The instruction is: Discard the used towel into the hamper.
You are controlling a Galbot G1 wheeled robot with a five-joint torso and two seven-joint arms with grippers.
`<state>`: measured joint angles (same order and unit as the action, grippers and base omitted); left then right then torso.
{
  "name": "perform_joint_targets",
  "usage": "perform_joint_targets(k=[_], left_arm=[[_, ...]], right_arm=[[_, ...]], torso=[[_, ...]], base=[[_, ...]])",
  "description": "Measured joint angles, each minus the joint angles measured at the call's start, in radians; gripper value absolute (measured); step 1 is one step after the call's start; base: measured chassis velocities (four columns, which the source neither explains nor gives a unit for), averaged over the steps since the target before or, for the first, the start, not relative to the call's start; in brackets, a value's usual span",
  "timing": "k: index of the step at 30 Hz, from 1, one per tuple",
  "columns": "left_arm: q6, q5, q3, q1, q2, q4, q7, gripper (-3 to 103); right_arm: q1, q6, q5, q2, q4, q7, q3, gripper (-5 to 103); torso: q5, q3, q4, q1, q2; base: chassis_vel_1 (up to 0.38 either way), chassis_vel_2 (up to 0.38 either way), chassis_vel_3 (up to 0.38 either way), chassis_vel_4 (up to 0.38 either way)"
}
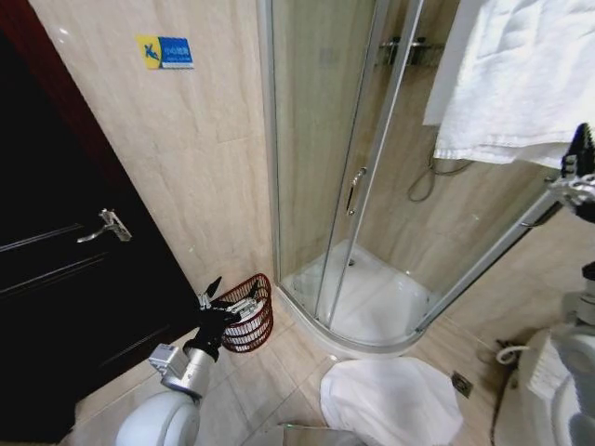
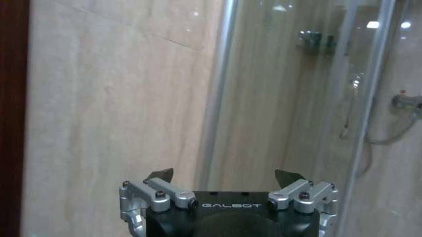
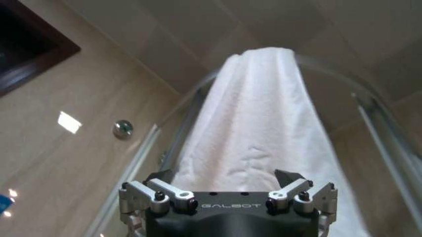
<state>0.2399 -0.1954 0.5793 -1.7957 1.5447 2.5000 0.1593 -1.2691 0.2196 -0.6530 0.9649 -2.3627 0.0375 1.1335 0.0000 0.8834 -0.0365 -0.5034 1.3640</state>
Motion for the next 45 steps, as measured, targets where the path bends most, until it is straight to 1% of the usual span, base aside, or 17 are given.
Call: perform_joint_targets(k=[4,5,8,9,12,13,17,23,27,29,30,34,35,38,39,43,45], left_arm=[[0.000,0.000,0.000,0.000,0.000,0.000,0.000,100],[0.000,0.000,0.000,0.000,0.000,0.000,0.000,100],[0.000,0.000,0.000,0.000,0.000,0.000,0.000,100],[0.000,0.000,0.000,0.000,0.000,0.000,0.000,100],[0.000,0.000,0.000,0.000,0.000,0.000,0.000,100],[0.000,0.000,0.000,0.000,0.000,0.000,0.000,100],[0.000,0.000,0.000,0.000,0.000,0.000,0.000,100],[0.000,0.000,0.000,0.000,0.000,0.000,0.000,100],[0.000,0.000,0.000,0.000,0.000,0.000,0.000,100],[0.000,0.000,0.000,0.000,0.000,0.000,0.000,100],[0.000,0.000,0.000,0.000,0.000,0.000,0.000,100],[0.000,0.000,0.000,0.000,0.000,0.000,0.000,100],[0.000,0.000,0.000,0.000,0.000,0.000,0.000,100],[0.000,0.000,0.000,0.000,0.000,0.000,0.000,100],[0.000,0.000,0.000,0.000,0.000,0.000,0.000,100],[0.000,0.000,0.000,0.000,0.000,0.000,0.000,100],[0.000,0.000,0.000,0.000,0.000,0.000,0.000,100]], right_arm=[[0.113,-0.032,-0.003,-0.102,0.075,-0.023,-0.020,100],[0.113,-0.032,-0.003,-0.102,0.075,-0.023,-0.020,100],[0.235,-0.052,-0.017,-0.215,0.173,-0.039,-0.054,100],[0.235,-0.052,-0.017,-0.215,0.173,-0.039,-0.054,100],[0.386,-0.089,-0.027,-0.289,0.261,-0.055,-0.107,100],[0.386,-0.089,-0.027,-0.289,0.261,-0.055,-0.107,100],[0.571,-0.136,-0.028,-0.335,0.336,-0.068,-0.169,100],[0.699,-0.170,-0.046,-0.354,0.375,-0.067,-0.246,100],[0.873,-0.191,-0.051,-0.351,0.423,-0.067,-0.374,100],[1.012,-0.205,-0.060,-0.337,0.459,-0.073,-0.475,100],[1.012,-0.205,-0.060,-0.337,0.459,-0.073,-0.475,100],[1.226,-0.237,-0.031,-0.283,0.537,-0.097,-0.639,100],[1.226,-0.237,-0.031,-0.283,0.537,-0.097,-0.639,100],[1.318,-0.256,0.107,-0.238,0.601,-0.128,-0.711,100],[1.318,-0.256,0.107,-0.238,0.601,-0.128,-0.711,100],[1.355,-0.276,0.270,-0.230,0.656,-0.150,-0.711,100],[1.358,-0.278,0.295,-0.232,0.666,-0.151,-0.707,100]], torso=[[0.0001,0.000,-0.0004,0.000,0.000],[0.0001,0.000,-0.0004,0.000,0.000],[0.0000,0.000,-0.0004,0.000,0.000],[0.0000,0.000,-0.0004,0.000,0.000],[0.0006,0.000,-0.0002,0.000,0.000],[0.0006,0.000,-0.0002,0.000,0.000],[0.0000,0.000,-0.0002,0.000,0.000],[0.0002,0.000,0.0001,0.000,0.000],[0.0005,0.000,0.0000,0.000,0.000],[-0.0004,0.000,-0.0001,0.000,0.000],[-0.0004,0.000,-0.0001,0.000,0.000],[-0.0003,0.000,-0.0002,0.000,0.000],[-0.0003,0.000,-0.0002,0.000,0.000],[-0.0001,0.000,-0.0004,0.000,0.000],[-0.0001,0.000,-0.0004,0.000,0.000],[0.0002,0.000,-0.0003,0.000,0.000],[0.0003,0.000,-0.0003,0.000,0.000]], base=[[0.091,0.085,0.072,0.088],[0.090,0.093,0.071,0.070],[0.049,0.044,0.031,0.045],[0.000,0.000,0.000,0.000],[0.000,0.000,0.000,0.000],[0.000,0.000,0.000,0.000],[0.000,0.000,0.000,0.000],[0.000,0.000,0.000,0.000],[0.000,0.000,0.000,0.000],[0.000,0.000,0.000,0.000],[0.000,0.000,0.000,0.000],[0.000,0.000,0.000,0.000],[0.000,0.000,0.000,0.000],[0.000,0.000,0.000,0.000],[0.000,0.000,0.000,0.000],[0.000,0.000,0.000,0.000],[0.000,0.000,0.000,0.000]])
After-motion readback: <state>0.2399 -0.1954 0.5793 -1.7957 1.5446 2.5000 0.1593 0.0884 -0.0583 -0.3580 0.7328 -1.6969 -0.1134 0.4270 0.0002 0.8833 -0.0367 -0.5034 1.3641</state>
